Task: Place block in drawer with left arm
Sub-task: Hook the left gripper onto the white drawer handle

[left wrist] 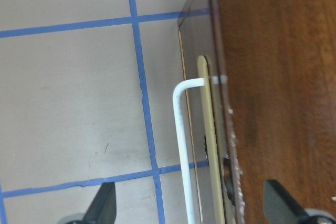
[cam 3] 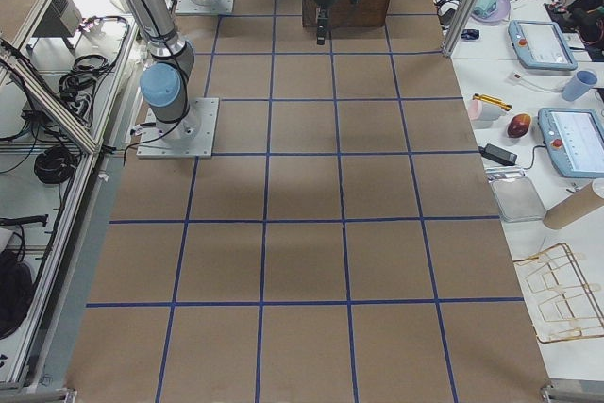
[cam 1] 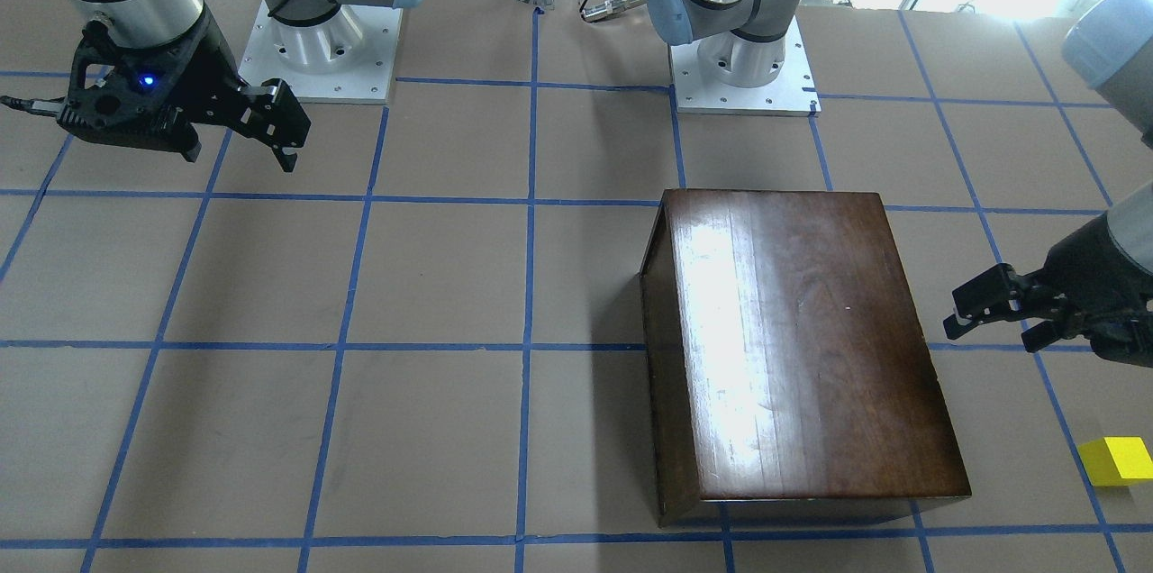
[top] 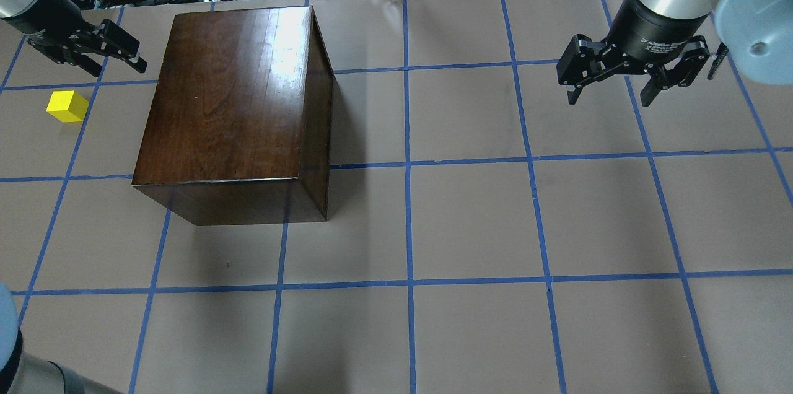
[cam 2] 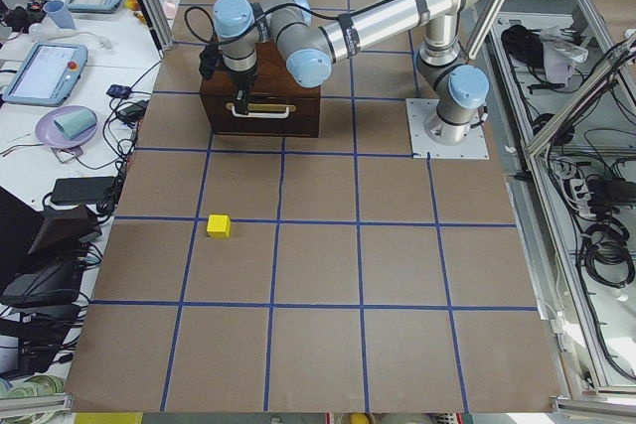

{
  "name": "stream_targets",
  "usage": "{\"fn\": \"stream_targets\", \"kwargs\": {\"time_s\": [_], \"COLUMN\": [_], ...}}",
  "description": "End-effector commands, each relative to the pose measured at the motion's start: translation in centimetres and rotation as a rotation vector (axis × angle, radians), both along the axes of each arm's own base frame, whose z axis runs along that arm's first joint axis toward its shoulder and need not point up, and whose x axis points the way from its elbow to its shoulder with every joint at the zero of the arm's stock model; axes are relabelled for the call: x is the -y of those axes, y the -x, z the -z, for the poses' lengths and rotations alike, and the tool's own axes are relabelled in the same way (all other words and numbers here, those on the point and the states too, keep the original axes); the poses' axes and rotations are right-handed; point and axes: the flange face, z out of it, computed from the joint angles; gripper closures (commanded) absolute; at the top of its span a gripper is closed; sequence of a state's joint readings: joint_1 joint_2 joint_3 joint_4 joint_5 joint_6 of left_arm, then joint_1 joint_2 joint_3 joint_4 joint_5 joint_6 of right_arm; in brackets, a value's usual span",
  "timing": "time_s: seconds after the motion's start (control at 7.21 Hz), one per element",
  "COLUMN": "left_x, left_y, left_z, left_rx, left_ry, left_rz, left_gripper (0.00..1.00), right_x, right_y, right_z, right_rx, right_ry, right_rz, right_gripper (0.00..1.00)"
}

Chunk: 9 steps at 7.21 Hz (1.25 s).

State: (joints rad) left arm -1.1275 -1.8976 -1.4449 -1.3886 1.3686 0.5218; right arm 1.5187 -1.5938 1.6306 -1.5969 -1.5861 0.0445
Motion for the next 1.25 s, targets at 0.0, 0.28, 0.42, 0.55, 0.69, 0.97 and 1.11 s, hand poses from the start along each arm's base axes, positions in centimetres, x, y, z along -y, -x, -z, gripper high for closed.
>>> {"fn": "stream_targets", "kwargs": {"time_s": [0.0,0.28,0.42,0.55,0.69,0.97,1.11], "left_x": [-0.2,-1.2,-1.8,-2.2,-2.5,-2.5,-2.3], "left_y": [-3.5,-5.1,-5.0,-4.7,-4.5,-4.4,-3.9], "left_z": [2.5,4.9,6.2,7.4,8.2,9.5,9.8], "left_rx": [-0.112,-0.189,-0.218,-0.232,-0.241,-0.248,-0.246], "left_ry": [0.003,-0.006,-0.022,-0.043,-0.060,-0.079,-0.101], "left_rz": [-0.047,-0.049,-0.059,-0.061,-0.067,-0.084,-0.128], "left_gripper": [0.00,0.00,0.00,0.00,0.00,0.01,0.02], "right_x": [0.0,0.0,0.0,0.0,0.0,0.0,0.0], "right_y": [0.0,0.0,0.0,0.0,0.0,0.0,0.0], "right_z": [0.0,0.0,0.0,0.0,0.0,0.0,0.0], "right_rx": [-0.002,0.000,0.000,0.000,0.000,0.000,0.000], "right_ry": [0.000,0.000,0.000,0.000,0.000,0.000,0.000], "right_rz": [0.000,0.000,0.000,0.000,0.000,0.000,0.000], "right_gripper": [0.00,0.00,0.00,0.00,0.00,0.00,0.00]}}
